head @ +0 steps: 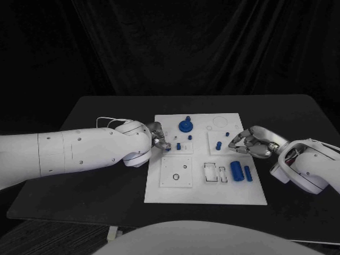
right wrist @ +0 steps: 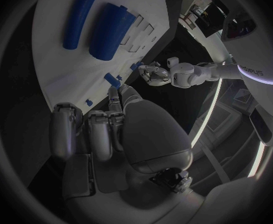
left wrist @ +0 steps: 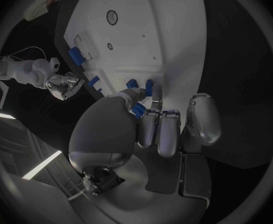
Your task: Assemble the parts on the task board
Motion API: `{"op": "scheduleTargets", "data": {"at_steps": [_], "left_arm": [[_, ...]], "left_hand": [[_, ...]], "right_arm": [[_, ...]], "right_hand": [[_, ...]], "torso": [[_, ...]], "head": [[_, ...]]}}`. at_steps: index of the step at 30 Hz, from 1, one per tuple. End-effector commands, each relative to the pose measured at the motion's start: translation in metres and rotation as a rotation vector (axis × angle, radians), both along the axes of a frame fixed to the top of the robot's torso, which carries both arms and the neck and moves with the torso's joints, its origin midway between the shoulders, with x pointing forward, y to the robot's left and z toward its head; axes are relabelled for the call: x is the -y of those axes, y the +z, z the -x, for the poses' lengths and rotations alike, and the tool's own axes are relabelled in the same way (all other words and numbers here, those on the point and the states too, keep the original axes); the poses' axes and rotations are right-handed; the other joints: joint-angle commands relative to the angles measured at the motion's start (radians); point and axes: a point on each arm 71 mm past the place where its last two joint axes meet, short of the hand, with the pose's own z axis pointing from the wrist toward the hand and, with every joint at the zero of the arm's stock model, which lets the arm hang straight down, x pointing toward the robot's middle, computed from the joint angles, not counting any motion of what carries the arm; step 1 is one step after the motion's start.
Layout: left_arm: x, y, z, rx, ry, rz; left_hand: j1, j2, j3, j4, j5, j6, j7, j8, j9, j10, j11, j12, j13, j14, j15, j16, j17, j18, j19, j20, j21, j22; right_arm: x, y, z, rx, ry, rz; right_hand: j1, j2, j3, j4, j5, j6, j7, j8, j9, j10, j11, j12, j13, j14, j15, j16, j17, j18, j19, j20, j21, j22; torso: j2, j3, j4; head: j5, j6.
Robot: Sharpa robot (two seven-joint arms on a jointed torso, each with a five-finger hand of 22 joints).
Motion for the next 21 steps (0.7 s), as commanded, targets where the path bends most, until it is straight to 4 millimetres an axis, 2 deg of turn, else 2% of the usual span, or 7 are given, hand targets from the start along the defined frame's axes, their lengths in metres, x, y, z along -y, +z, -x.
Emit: {"op": "scheduleTargets", "data": {"at_steps": [1,8,21], "left_arm": [[0.0019,0.0015,-0.0001,0.029,-0.013,-0.001],[0.0023,0.0017,-0.0008,0.036,-0.013,-0.001],[0.0012,0.0029,-0.0047,0.074,-0.021,-0.026]], "left_hand": [[0.007,0.001,0.092,-0.095,0.006,-0.002,-0.013,0.003,-0.001,0.041,0.004,0.002,0.14,0.08,0.001,0.002,0.196,0.003,0.007,0.002,0.006,0.167],[0.007,0.001,0.091,-0.095,0.007,-0.001,-0.014,0.003,-0.001,0.041,0.004,0.004,0.141,0.081,0.001,0.002,0.196,0.003,0.007,0.001,0.005,0.167],[0.008,0.0,0.085,-0.094,0.008,0.002,-0.015,0.004,-0.005,0.043,0.003,0.005,0.142,0.082,0.0,0.004,0.197,0.003,0.009,0.001,0.009,0.168]], "right_arm": [[0.0002,0.0002,0.0011,0.013,-0.005,-0.007],[0.0005,0.0003,0.0012,0.016,-0.006,-0.008],[0.0003,-0.0011,0.0015,0.011,-0.005,-0.007]], "right_hand": [[0.004,-0.005,-0.001,-0.007,0.005,0.005,-0.001,0.004,0.001,0.119,-0.018,-0.003,0.038,0.103,-0.007,0.003,0.263,0.007,-0.004,-0.002,-0.006,0.202],[0.004,-0.005,-0.001,-0.007,0.005,0.005,-0.001,0.004,0.001,0.119,-0.018,-0.003,0.038,0.103,-0.007,0.003,0.263,0.007,-0.004,-0.002,-0.006,0.202],[0.005,-0.006,-0.001,-0.009,0.006,0.005,-0.001,0.004,0.001,0.119,-0.018,-0.003,0.038,0.103,-0.007,0.003,0.263,0.006,-0.004,-0.002,-0.006,0.202]], "torso": [[0.0,0.0002,0.0],[0.0,0.0003,-0.0001],[0.0,0.0001,-0.0005]], "head": [[-0.002,0.0],[-0.005,0.0],[-0.002,0.0]]}}
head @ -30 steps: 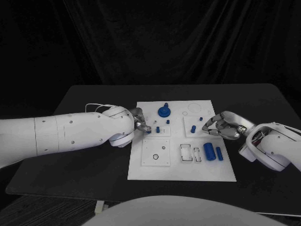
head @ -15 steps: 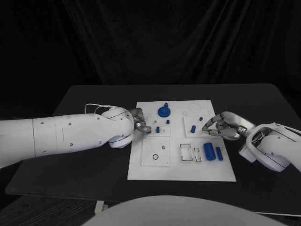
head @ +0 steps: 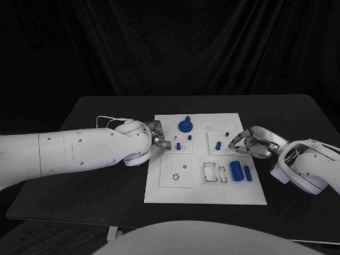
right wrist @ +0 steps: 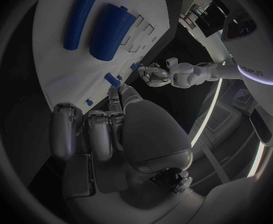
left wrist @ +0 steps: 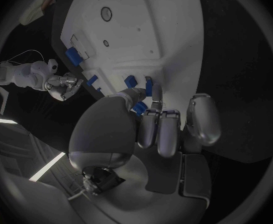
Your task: Assemble the parts on the task board
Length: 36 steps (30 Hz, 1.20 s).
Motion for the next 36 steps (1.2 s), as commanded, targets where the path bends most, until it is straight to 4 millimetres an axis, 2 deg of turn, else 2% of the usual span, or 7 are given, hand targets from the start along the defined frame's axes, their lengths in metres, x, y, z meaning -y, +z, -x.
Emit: {"op": "scheduleTargets", "data": {"at_steps": [1,36], "left_arm": [[0.0012,0.001,-0.0013,0.029,-0.011,-0.003],[0.0053,-0.0035,0.0008,-0.038,-0.027,-0.011]], "left_hand": [[0.007,0.0,0.085,-0.094,0.005,0.002,-0.015,0.004,-0.001,0.043,0.003,0.005,0.142,0.082,0.0,0.004,0.197,0.003,0.009,0.001,0.005,0.168],[0.007,0.0,0.081,-0.092,0.005,0.004,-0.016,0.004,-0.004,0.044,0.002,0.007,0.143,0.081,-0.001,0.001,0.195,0.003,0.009,0.001,0.003,0.167]], "right_arm": [[-0.0002,-0.0003,0.0006,0.007,-0.002,-0.005],[0.0006,-0.0012,0.0004,0.002,-0.004,-0.001]], "right_hand": [[0.005,-0.006,0.002,-0.006,0.006,0.005,-0.001,0.004,0.001,0.119,-0.018,-0.003,0.039,0.103,-0.007,0.003,0.263,0.007,-0.004,-0.002,-0.006,0.202],[0.006,-0.006,0.003,-0.007,0.007,0.005,-0.001,0.005,0.002,0.119,-0.018,-0.003,0.039,0.103,-0.007,0.003,0.263,0.007,-0.004,-0.002,-0.006,0.202]], "torso": [[0.0,0.0,0.0],[0.0,0.0003,0.0003]], "head": [[0.0,0.0],[-0.002,0.0]]}}
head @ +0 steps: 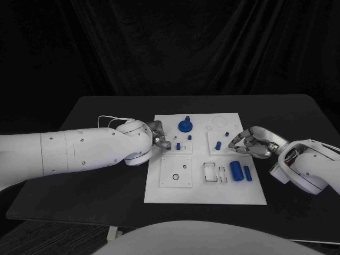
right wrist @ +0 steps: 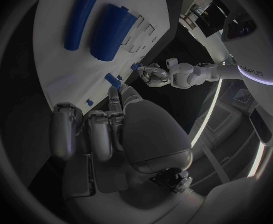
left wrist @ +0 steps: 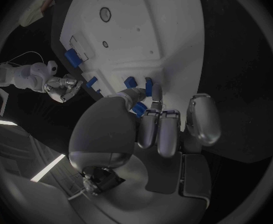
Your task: Assemble the parts on the task board
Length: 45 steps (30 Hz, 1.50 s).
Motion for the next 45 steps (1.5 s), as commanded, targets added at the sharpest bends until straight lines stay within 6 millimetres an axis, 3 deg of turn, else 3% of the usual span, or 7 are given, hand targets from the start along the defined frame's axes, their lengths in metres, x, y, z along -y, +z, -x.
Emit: {"op": "scheduleTargets", "data": {"at_steps": [1,45], "left_arm": [[0.0019,-0.0022,0.0023,-0.025,-0.013,-0.002],[0.0066,-0.008,0.0052,-0.038,-0.031,0.003]], "left_hand": [[0.013,0.001,0.084,-0.09,0.003,0.004,-0.016,0.004,-0.001,0.044,0.002,0.003,0.143,0.081,-0.001,0.001,0.195,0.003,0.005,-0.003,0.003,0.168],[0.01,0.0,0.073,-0.083,-0.001,0.005,-0.017,0.004,-0.01,0.039,0.002,-0.006,0.135,0.079,-0.001,-0.008,0.188,0.005,0.003,-0.003,-0.006,0.165]], "right_arm": [[0.0001,-0.0006,0.0006,0.003,-0.003,-0.002],[0.0002,-0.002,0.0007,0.002,-0.003,-0.001]], "right_hand": [[0.006,-0.006,0.0,-0.004,0.007,0.005,-0.001,0.005,0.001,0.119,-0.018,-0.006,0.04,0.103,-0.007,0.003,0.263,0.007,-0.004,-0.002,-0.006,0.202],[0.011,-0.009,0.002,-0.01,0.009,0.007,-0.002,0.006,0.002,0.119,-0.019,-0.006,0.04,0.103,-0.008,0.003,0.263,0.007,-0.005,-0.003,-0.008,0.202]], "torso": [[0.0,0.0001,0.0002],[0.0,-0.0001,0.0002]], "head": [[0.0,0.0],[0.0,0.0]]}}
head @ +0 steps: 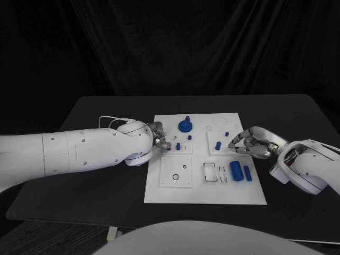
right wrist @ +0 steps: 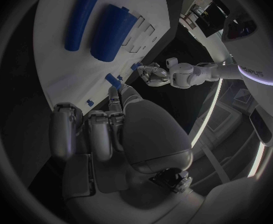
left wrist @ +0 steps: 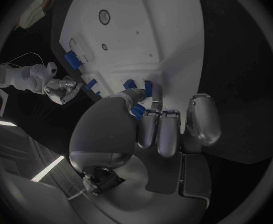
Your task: Assemble the parts on the task board
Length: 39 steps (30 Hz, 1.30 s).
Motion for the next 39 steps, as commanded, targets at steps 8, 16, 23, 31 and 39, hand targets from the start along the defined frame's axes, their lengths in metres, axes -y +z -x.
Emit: {"op": "scheduleTargets", "data": {"at_steps": [8,16,23,31,39], "left_arm": [[0.0068,-0.0044,0.0054,-0.021,-0.028,0.016],[0.0088,-0.0047,0.0052,-0.024,-0.034,0.014],[0.0106,-0.0053,0.0051,-0.032,-0.041,0.009],[0.0117,-0.0065,0.0052,-0.048,-0.051,-0.003],[0.0123,-0.0069,0.0052,-0.053,-0.054,-0.006]], "left_hand": [[0.0,-0.005,0.071,-0.079,0.005,0.009,-0.018,0.01,-0.004,0.038,0.001,-0.007,0.135,0.079,-0.001,-0.004,0.188,0.004,0.004,-0.003,-0.005,0.165],[-0.001,-0.009,0.068,-0.077,0.013,0.013,-0.021,0.017,-0.004,0.038,-0.001,-0.008,0.134,0.079,-0.003,-0.003,0.189,0.004,0.004,-0.004,-0.005,0.165],[-0.007,-0.013,0.061,-0.069,0.0,0.015,-0.025,0.028,-0.003,0.037,-0.003,-0.01,0.132,0.08,-0.004,-0.004,0.189,0.004,0.005,-0.005,-0.006,0.165],[-0.016,-0.015,0.05,-0.046,-0.064,0.001,-0.032,0.042,-0.007,0.033,-0.008,-0.017,0.126,0.079,-0.007,-0.006,0.188,0.005,0.004,-0.008,-0.011,0.164],[-0.018,-0.017,0.046,-0.039,-0.075,-0.008,-0.034,0.049,-0.004,0.032,-0.009,-0.02,0.124,0.079,-0.008,-0.006,0.188,0.005,0.004,-0.009,-0.012,0.164]], "right_arm": [[0.0003,-0.0015,0.0007,0.001,-0.002,-0.001],[0.0003,-0.0018,0.0007,0.001,-0.002,-0.001],[0.0004,-0.0019,0.0008,0.0,-0.001,-0.001],[0.001,-0.0018,0.0011,0.0,-0.002,-0.001],[0.0009,-0.0019,0.0011,0.0,-0.002,-0.001]], "right_hand": [[0.011,-0.003,0.0,-0.009,0.005,0.007,-0.002,0.006,0.001,0.119,-0.019,-0.006,0.047,0.103,-0.008,0.003,0.263,0.007,-0.005,-0.003,-0.009,0.201],[0.013,-0.005,0.0,-0.011,0.005,0.007,-0.002,0.006,0.001,0.119,-0.019,-0.006,0.047,0.103,-0.008,0.003,0.263,0.008,-0.007,-0.003,-0.011,0.2],[0.014,-0.005,0.0,-0.012,0.005,0.007,-0.002,0.006,0.001,0.119,-0.019,-0.006,0.047,0.103,-0.008,0.003,0.263,0.009,-0.009,-0.003,-0.014,0.199],[0.014,-0.005,0.0,-0.012,0.005,0.007,-0.002,0.006,0.001,0.119,-0.019,-0.006,0.047,0.103,-0.008,0.003,0.263,0.009,-0.009,-0.003,-0.014,0.199],[0.015,-0.006,0.001,-0.013,0.005,0.007,-0.002,0.006,0.001,0.119,-0.019,-0.006,0.047,0.103,-0.008,0.003,0.263,0.009,-0.01,-0.003,-0.016,0.199]], "torso": [[0.0,0.0,0.0003],[0.0,-0.0001,0.0004],[0.0,0.0001,0.0002],[0.0,0.0,-0.0002],[0.0,0.0,-0.0001]], "head": [[0.001,0.0],[0.001,0.0],[0.0,0.0],[-0.002,0.0],[-0.001,0.0]]}}
